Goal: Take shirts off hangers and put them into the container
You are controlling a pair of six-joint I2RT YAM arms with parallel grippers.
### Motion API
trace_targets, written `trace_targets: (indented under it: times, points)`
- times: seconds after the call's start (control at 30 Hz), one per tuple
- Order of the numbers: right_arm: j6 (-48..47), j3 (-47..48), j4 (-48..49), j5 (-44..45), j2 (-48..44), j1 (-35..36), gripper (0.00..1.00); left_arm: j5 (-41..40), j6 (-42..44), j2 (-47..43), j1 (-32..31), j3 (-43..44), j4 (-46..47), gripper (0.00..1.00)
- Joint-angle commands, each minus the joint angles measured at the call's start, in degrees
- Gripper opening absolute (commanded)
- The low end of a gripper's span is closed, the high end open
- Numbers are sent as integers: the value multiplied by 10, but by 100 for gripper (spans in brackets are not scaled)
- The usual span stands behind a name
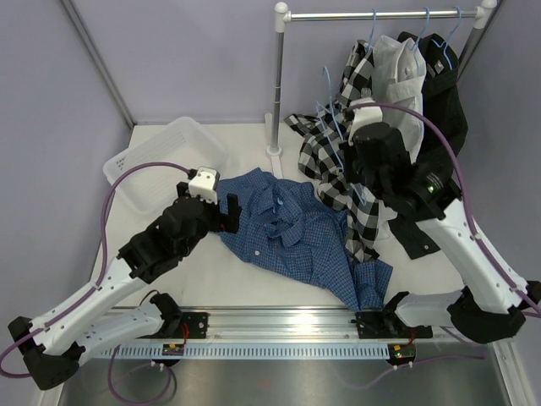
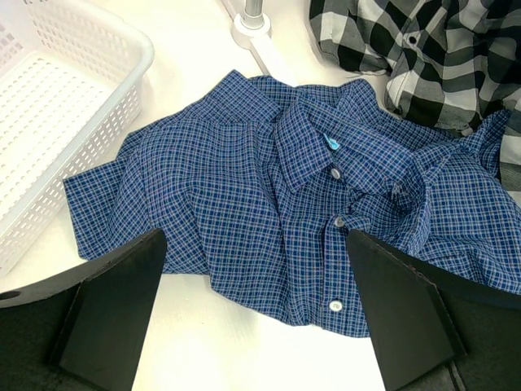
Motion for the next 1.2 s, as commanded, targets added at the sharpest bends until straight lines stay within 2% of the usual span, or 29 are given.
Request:
trace_targets:
  times: [0.0,0.37,0.57,0.7,0.97,1.0,1.1,1.13,1.17]
  points:
    - [-28,84,69,1,48,-43,0,-10,-3,-12,4,-8,18,99]
    - [-53,329,82,-56,253,-103,0,12,-4,-10,4,-9,15,99]
    - [-55,404,89,-71,341,-118,0,15,-2,-12,5,-5,10,99]
    - [-49,416,102,-85,378,-133,0,15,-1,-15,8,-5,8,99]
    - [-28,362,138,-99,403,-145,1,20,2,-18,11,-6,8,99]
    - [-26,356,138,-99,401,-145,3,20,3,-18,11,-6,9,99]
    - [-19,322,151,-111,377,-145,21,19,3,-18,11,-5,5,99]
    - [-17,301,156,-114,357,-145,34,19,3,-18,11,-5,6,99]
    - [-17,291,158,-121,346,-145,41,19,3,-18,11,-5,6,99]
